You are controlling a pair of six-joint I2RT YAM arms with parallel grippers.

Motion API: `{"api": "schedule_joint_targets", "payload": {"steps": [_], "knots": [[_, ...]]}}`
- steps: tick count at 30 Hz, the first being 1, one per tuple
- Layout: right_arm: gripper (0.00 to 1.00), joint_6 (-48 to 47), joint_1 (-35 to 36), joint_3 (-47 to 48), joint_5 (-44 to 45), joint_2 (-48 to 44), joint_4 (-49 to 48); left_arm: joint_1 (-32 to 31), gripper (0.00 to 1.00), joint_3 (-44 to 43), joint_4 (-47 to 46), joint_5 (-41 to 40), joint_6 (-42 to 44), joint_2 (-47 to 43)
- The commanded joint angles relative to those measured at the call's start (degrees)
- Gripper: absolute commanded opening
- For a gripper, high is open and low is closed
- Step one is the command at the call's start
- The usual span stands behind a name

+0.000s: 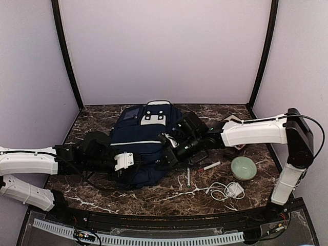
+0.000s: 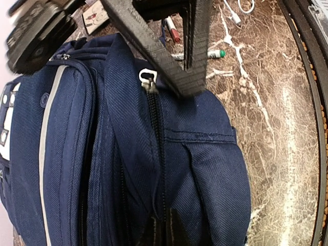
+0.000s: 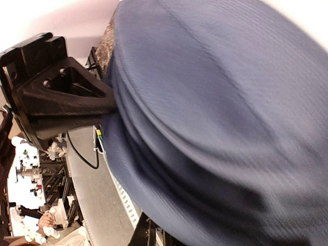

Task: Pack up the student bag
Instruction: Zip the student bag into the largest pocket of the bag.

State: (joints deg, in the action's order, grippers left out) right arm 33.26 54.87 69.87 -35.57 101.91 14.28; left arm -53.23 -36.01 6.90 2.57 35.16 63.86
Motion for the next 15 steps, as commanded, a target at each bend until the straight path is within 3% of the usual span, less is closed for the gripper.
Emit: {"api": "schedule_joint_targets", "payload": {"steps": [1,9,15], "knots": [[0.00,-4.03,-7.96,-4.81,6.94,-6.11,14.44,0.94,0.00,1.90,5.77,-6.43,0.61,-2.49],[0.00,-8.79,-17.13,-7.75,15.41,-10.15,22.40,0.94,0.00,1.98,5.75,-4.54,1.00,-3.67],[0.00,-11.65,-18.22,-4.27,15.42,-8.14,22.13,0.94,0.00,2.40,5.02,-1.83,1.00,-6.01]]}}
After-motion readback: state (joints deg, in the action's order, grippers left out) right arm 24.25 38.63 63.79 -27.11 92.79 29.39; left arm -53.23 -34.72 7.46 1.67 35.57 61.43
